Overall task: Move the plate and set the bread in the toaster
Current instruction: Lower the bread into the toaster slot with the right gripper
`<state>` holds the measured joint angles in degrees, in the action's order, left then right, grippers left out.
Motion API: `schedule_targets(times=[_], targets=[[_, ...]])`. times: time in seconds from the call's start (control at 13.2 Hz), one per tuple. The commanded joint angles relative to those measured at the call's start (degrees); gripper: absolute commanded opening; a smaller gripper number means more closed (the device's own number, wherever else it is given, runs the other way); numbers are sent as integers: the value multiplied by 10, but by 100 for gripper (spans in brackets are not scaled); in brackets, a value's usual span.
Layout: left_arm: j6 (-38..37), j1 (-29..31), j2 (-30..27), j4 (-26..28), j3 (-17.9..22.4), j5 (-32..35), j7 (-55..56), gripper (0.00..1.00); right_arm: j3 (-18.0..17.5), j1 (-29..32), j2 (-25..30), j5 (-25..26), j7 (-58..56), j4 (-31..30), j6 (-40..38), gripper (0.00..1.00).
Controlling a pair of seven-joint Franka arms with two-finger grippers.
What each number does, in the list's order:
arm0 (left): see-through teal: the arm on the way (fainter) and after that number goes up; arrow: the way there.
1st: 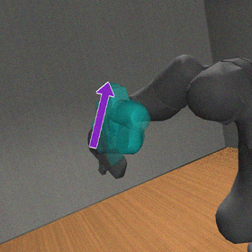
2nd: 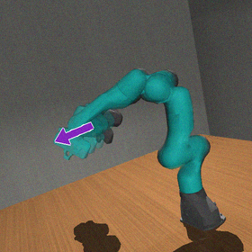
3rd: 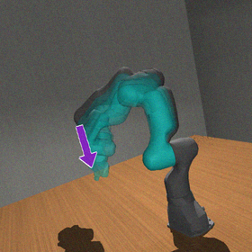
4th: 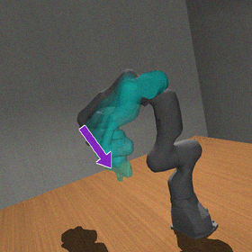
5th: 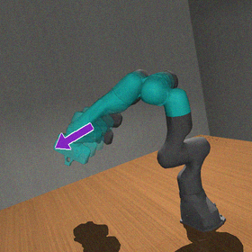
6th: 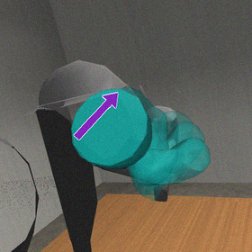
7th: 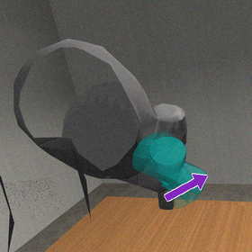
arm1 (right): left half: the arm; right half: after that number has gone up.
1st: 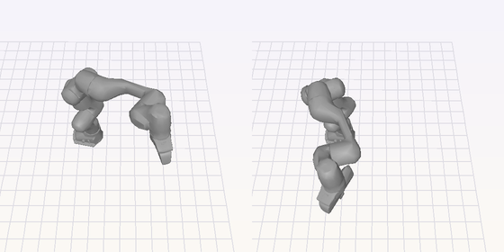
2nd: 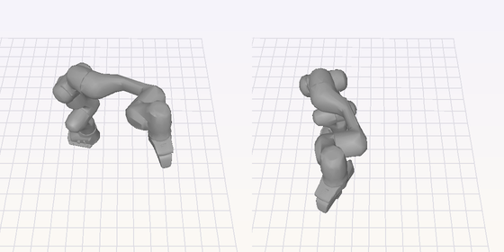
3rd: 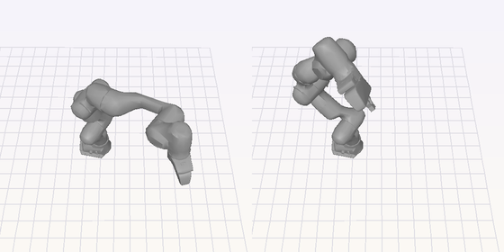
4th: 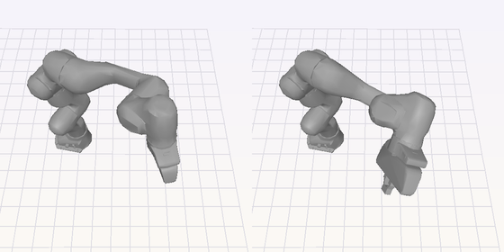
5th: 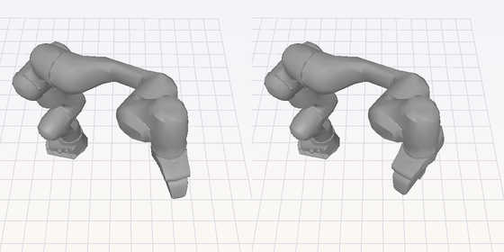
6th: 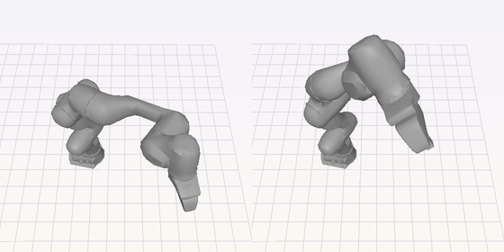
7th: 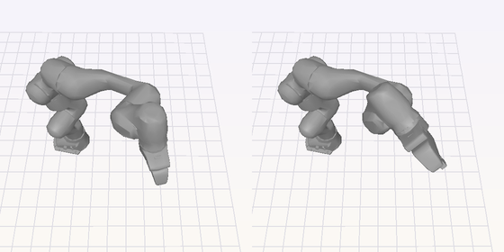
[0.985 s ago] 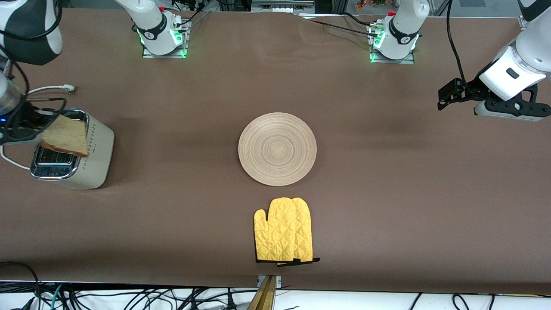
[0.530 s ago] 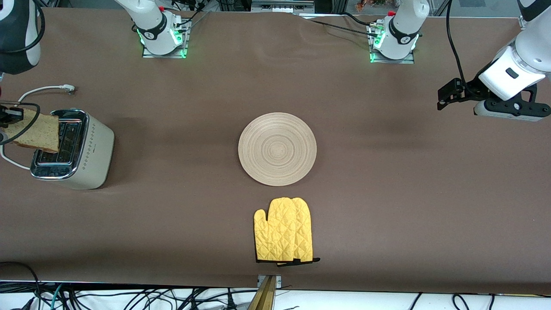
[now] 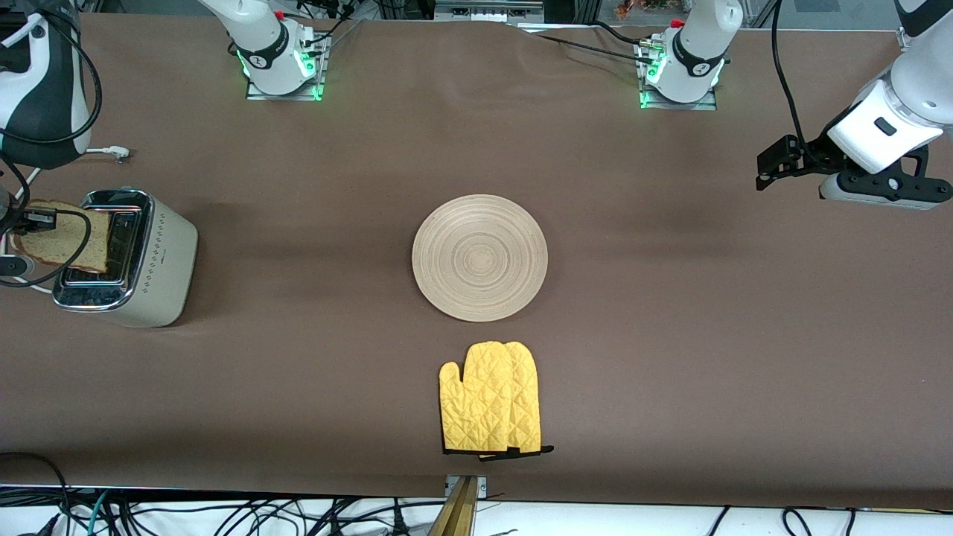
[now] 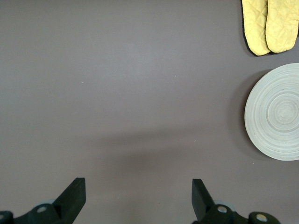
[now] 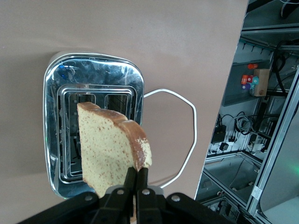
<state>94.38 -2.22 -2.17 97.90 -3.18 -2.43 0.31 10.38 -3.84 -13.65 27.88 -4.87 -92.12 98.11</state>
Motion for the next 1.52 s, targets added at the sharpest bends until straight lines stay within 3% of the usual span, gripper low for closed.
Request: schedule_targets(times=[0.0, 1.44], targets=[[-4, 1, -5, 2, -2, -13, 5, 100, 5, -6, -14, 10, 8, 9, 8, 0], [-12, -1, -6, 1, -3, -13, 1, 100, 5, -13, -33, 14, 57, -18, -1, 0]])
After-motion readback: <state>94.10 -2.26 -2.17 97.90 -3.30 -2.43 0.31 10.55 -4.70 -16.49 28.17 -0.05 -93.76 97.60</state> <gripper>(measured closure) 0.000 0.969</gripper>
